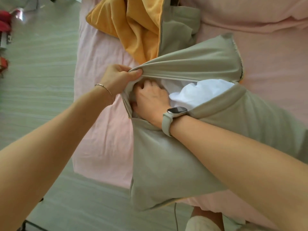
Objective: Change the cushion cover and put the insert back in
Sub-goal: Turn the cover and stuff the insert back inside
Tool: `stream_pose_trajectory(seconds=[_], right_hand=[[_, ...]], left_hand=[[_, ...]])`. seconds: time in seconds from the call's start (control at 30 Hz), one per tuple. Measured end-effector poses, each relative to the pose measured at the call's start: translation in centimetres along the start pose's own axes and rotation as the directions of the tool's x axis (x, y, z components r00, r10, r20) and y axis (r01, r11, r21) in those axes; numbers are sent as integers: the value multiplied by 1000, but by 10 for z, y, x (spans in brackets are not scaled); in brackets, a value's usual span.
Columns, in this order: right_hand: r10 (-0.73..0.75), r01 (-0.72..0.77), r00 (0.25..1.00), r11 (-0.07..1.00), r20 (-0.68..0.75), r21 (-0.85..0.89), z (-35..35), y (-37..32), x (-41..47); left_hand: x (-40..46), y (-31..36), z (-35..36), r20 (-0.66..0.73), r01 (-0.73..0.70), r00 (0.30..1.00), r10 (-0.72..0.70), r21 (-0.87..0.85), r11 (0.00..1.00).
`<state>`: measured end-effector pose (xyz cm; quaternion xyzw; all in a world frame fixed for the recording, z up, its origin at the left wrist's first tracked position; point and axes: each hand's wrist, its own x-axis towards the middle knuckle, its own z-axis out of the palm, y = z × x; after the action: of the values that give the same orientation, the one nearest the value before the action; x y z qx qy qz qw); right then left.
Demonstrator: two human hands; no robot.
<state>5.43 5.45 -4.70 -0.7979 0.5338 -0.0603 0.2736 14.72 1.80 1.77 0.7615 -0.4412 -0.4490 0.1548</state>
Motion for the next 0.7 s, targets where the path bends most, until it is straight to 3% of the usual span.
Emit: stream_pose_trajectory(seconds=[0.2,0.4,0.47,0.53,0.6,0.67,0.7], right_hand=[[182,-199,978,963,106,184,17,-4,26],[257,-290,957,861,136,418,19,5,37],[355,-349,929,742,106,572,22,10,31],[484,-371,871,533,86,761,19,10,23],[548,-386,827,389,126,836,15,8,22],[532,-438,822,367,201,820,12,2,28],[508,-439,837,406,202,801,12,-2,32]], left_hand=[[5,-6,-2,-52,-1,999,0,-2,1000],[21,-27,-19,-91,28,995,-30,-23,999],[26,-32,-17,-106,49,993,-55,-62,997],[26,-32,-10,-88,45,994,-57,-140,989],[20,-33,-3,-63,49,996,-64,-213,976],[13,-33,1,-57,92,992,-115,-310,946],[10,-35,2,-50,121,987,-150,-373,920]])
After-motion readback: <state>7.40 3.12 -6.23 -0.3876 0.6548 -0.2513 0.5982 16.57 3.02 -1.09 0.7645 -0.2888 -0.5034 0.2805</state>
